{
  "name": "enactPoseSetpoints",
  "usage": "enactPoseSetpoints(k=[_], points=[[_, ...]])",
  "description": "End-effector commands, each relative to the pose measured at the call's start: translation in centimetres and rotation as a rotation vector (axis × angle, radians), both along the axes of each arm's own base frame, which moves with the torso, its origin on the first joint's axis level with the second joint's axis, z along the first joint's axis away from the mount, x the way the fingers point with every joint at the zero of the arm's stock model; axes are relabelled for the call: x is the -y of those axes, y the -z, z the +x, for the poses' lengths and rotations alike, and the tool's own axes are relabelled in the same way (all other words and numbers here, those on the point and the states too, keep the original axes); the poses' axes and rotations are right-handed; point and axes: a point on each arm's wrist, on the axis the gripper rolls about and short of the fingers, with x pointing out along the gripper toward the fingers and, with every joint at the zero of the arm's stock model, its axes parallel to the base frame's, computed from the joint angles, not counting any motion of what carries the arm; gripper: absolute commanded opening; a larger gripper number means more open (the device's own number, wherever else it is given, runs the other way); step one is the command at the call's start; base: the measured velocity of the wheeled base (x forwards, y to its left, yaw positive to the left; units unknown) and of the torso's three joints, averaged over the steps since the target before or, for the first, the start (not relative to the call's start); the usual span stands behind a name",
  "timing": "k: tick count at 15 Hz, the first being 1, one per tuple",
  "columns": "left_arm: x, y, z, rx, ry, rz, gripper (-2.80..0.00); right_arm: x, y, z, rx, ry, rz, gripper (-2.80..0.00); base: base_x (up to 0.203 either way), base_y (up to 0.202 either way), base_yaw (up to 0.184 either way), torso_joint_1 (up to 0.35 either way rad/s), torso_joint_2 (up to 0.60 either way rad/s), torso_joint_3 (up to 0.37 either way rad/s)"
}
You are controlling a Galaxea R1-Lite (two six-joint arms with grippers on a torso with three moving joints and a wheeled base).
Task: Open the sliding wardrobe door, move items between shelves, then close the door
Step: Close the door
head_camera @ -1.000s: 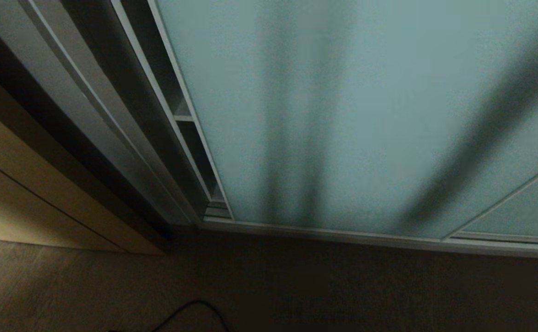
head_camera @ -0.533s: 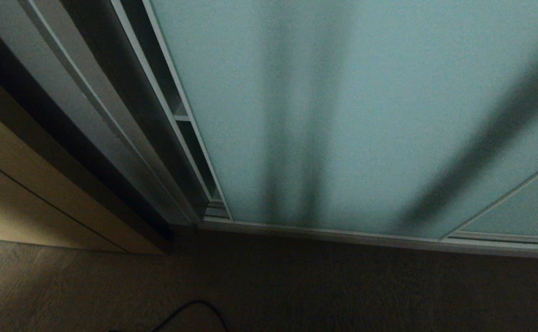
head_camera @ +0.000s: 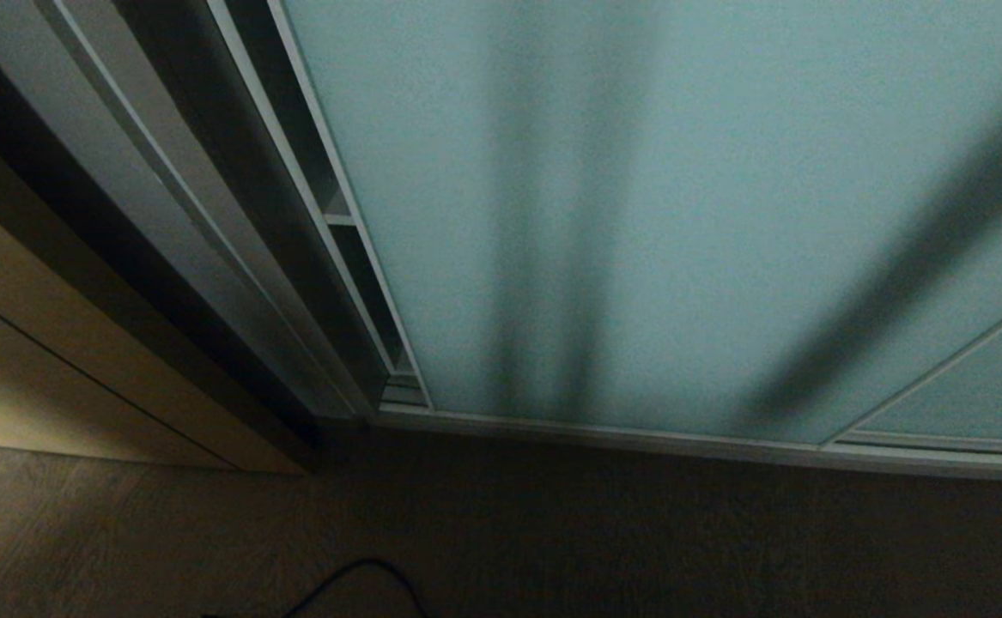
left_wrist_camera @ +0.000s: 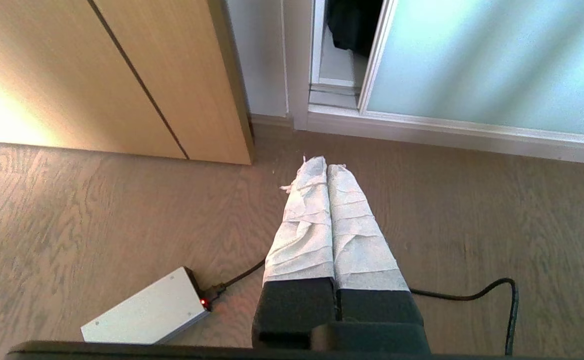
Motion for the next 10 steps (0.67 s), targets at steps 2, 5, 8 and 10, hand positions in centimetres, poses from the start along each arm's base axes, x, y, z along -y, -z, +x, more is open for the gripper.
enactPoseSetpoints(k=[2,5,8,10], points=[[0.0,0.0,0.0,0.000,0.000,0.000,-2.80,-0.2,0.2,0.8,-0.003,-0.027,0.006,-2.80,0.000,0.000,0.000,0.000,0.00,0.000],[0.0,0.0,0.0,-0.002,0.000,0.000,-2.80,0.0,0.4,1.4,-0.006,-0.039,0.009,-2.80,0.000,0.000,0.000,0.000,0.00,0.000],[0.0,0.0,0.0,-0.002,0.000,0.000,-2.80,0.2,0.8,2.1,-0.009,-0.050,0.009,-2.80,0.000,0.000,0.000,0.000,0.00,0.000],[0.0,0.0,0.0,-0.002,0.000,0.000,-2.80,0.5,1.0,2.4,-0.004,-0.054,0.004,-2.80,0.000,0.000,0.000,0.000,0.00,0.000]])
